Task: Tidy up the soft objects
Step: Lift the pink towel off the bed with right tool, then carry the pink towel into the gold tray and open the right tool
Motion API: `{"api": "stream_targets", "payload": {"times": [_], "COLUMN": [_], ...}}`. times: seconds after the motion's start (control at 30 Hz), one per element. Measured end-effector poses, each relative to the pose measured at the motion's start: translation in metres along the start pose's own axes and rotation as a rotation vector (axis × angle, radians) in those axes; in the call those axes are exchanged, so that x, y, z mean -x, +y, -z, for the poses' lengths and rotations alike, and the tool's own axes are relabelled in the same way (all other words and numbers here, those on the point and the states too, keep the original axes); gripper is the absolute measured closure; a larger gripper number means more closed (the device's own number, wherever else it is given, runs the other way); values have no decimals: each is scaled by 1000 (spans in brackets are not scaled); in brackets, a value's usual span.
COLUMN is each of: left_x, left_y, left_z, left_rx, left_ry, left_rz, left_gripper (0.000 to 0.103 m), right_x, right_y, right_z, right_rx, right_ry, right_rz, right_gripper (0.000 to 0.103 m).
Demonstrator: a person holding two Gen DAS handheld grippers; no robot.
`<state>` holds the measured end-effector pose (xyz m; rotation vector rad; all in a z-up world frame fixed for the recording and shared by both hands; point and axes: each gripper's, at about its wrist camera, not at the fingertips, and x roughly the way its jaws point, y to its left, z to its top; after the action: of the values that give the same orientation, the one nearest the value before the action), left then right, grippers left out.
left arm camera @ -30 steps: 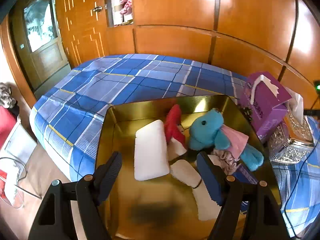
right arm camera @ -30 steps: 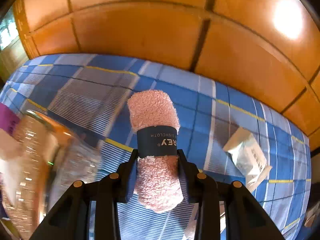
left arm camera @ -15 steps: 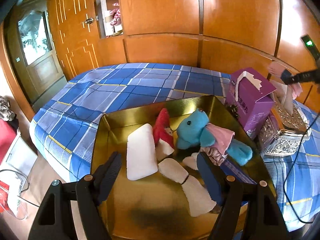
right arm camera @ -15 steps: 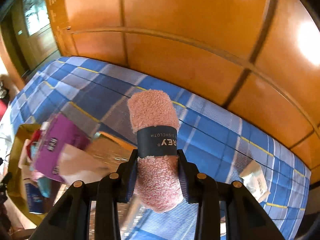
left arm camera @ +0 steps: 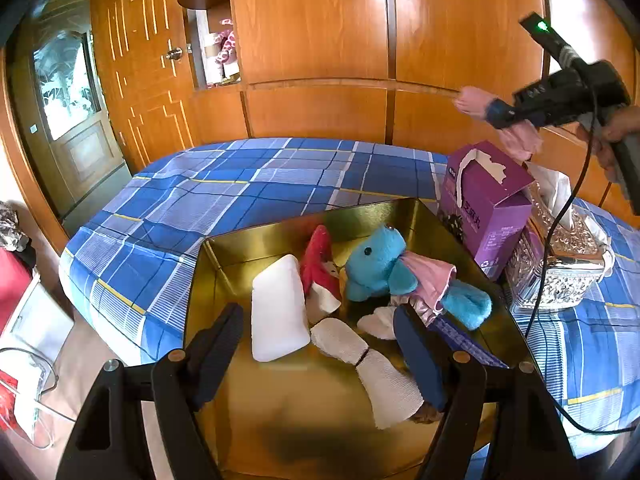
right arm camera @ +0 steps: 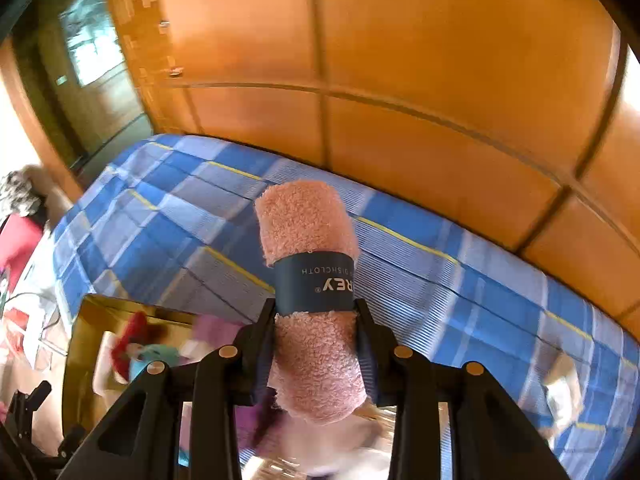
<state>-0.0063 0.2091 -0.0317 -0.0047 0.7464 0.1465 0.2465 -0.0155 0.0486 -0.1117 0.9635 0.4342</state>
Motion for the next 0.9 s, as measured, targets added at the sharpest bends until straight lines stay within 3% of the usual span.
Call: {"api": "stream_targets", "payload": {"times": [0.27, 0.47, 0.7, 0.9], "left_x": [0, -1, -2, 0], "left_y": [9, 12, 11, 10], "left_z": [2, 2, 3, 3], "left_rx": [27, 37, 44, 45], "left_ry": [-1, 1, 4, -1], "left_rz": [-3, -1, 0, 2], "left_gripper": [26, 26, 26, 26], "right_x": [10, 17, 21, 36], "right_y": [84, 124, 107, 85], "right_z": [8, 23, 24, 21], "right_rx": [257, 418, 362, 287], "right_ry": [-69, -114, -128, -167], "right_rz": [-129, -83, -4, 14], "right_gripper": [67, 67, 67, 67]}}
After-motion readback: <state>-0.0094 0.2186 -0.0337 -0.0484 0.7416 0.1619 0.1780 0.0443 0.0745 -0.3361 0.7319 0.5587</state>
